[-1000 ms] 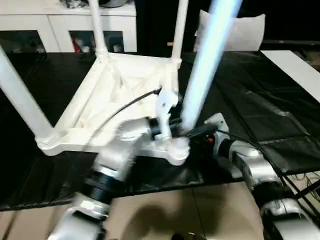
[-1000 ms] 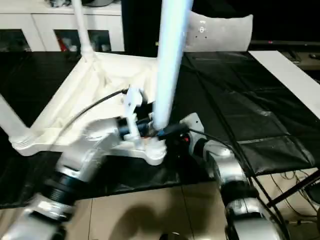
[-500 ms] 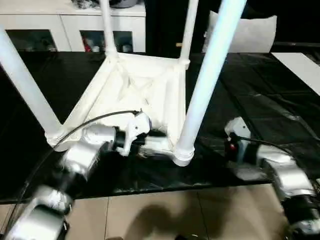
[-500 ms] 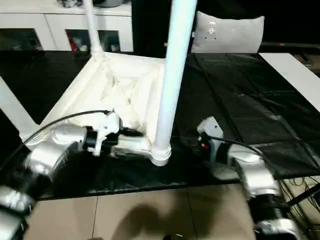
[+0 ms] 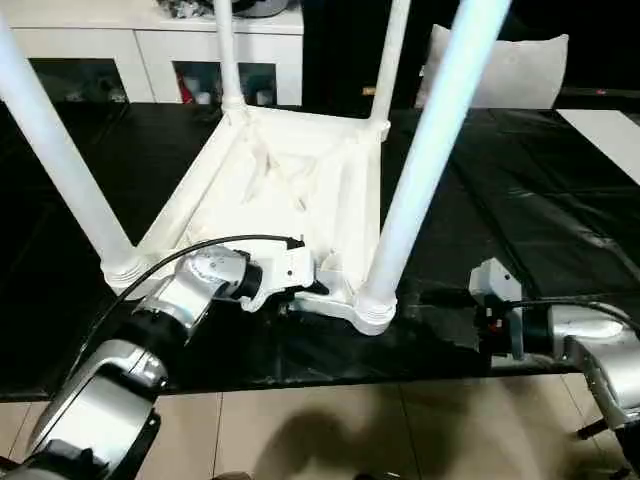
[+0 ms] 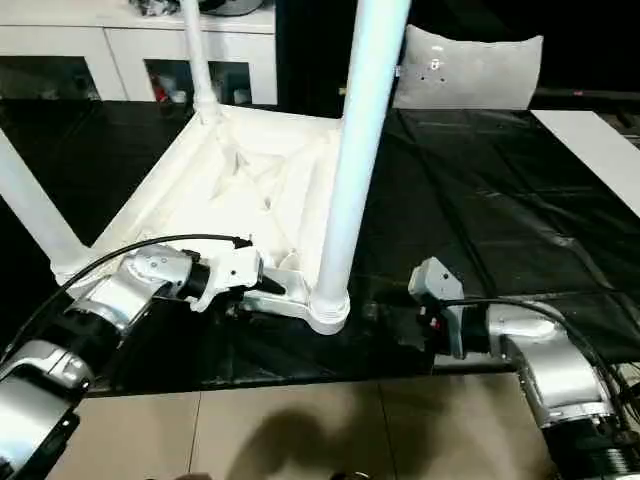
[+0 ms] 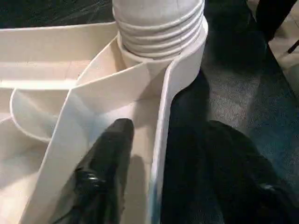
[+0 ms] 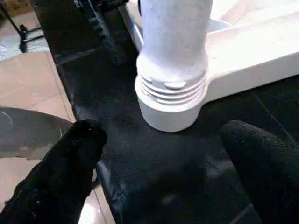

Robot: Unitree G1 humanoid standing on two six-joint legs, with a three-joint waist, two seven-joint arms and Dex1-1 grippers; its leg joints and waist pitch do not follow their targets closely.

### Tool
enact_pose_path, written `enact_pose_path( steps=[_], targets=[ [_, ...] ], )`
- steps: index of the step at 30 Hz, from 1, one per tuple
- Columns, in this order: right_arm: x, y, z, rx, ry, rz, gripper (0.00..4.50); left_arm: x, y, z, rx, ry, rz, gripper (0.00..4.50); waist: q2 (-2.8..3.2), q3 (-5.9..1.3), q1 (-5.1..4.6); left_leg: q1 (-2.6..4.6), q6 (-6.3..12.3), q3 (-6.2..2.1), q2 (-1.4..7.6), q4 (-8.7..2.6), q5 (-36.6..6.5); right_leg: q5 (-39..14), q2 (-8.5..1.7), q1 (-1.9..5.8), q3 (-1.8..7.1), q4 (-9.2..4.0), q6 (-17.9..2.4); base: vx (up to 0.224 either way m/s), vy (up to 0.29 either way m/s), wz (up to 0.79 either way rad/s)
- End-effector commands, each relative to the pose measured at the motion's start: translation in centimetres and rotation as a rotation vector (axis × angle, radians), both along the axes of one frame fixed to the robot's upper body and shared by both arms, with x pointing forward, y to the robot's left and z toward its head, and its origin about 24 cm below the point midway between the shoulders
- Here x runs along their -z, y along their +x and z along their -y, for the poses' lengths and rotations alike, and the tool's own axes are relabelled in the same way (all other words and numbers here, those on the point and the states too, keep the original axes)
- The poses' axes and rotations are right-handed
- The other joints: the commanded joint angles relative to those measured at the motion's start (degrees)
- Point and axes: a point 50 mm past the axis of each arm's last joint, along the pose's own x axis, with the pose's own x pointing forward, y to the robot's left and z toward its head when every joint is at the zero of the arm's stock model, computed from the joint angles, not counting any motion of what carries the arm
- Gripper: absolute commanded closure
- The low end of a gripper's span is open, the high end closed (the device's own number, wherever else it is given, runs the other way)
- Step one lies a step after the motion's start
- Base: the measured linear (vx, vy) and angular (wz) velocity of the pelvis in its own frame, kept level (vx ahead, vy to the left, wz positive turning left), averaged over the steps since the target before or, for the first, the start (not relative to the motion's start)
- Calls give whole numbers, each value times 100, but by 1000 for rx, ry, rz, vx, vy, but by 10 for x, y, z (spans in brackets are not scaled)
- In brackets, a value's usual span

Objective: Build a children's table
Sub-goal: Rotate leg to tighten

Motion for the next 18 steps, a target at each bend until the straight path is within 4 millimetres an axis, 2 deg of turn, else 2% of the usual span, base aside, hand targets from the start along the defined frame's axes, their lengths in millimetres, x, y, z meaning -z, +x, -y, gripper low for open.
enact_pose_path(
  steps=[1,2,5,9,10,11,13,14,15,18],
  targets=[
    [-5,-1,2,-3,-3,7,0,-3,3,1,17,10,13,229,8,-390,36,-84,449,28,39,-359,-786,-2583,-299,429,263,-554,-215,0,0,0],
    [-5,-1,2,-3,-3,6,0,-3,4,2,18,9,11,234,15,-391,44,-68,456,27,45,-363,-796,-2607,-299,429,247,-571,-195,0,0,0],
    [-6,-1,1,-2,-1,3,0,-2,4,2,24,7,7,252,16,-417,50,-90,471,-1,78,-375,-668,-2285,-308,461,246,-510,-267,0,0,0],
    [-6,-1,-1,0,4,-1,0,-2,6,3,16,12,11,285,18,-422,75,-95,506,-3,96,-378,-552,-1974,-318,472,251,-475,-429,0,0,0],
    [-6,-1,-1,0,5,-2,0,-2,7,3,15,16,12,285,17,-424,74,-96,499,-4,98,-377,-560,-1983,-324,476,251,-474,-424,0,0,0],
    [-6,-1,-2,-2,8,-4,0,-1,8,3,16,31,18,306,33,-416,78,-90,486,-5,96,-380,-591,-2048,-330,474,246,-485,-410,0,0,0],
    [-8,-1,-2,-3,15,-4,0,-1,10,3,19,49,10,320,20,-417,80,-88,472,-2,80,-376,-621,-2142,-326,480,237,-508,-356,0,0,0],
    [-8,-1,-2,-3,18,-5,0,-1,10,4,19,52,7,326,33,-407,84,-76,468,4,76,-380,-655,-2232,-321,471,233,-532,-327,0,0,0],
    [-9,-2,-2,-4,32,-7,0,-1,10,4,20,57,-2,336,17,-414,89,-84,452,-7,81,-381,-649,-2222,-333,489,234,-520,-315,0,0,0],
    [-12,-3,-2,-6,63,-12,0,0,11,4,21,66,-21,363,23,-414,95,-84,456,-12,84,-384,-648,-2242,-337,489,231,-524,-314,0,0,0]
  ],
)
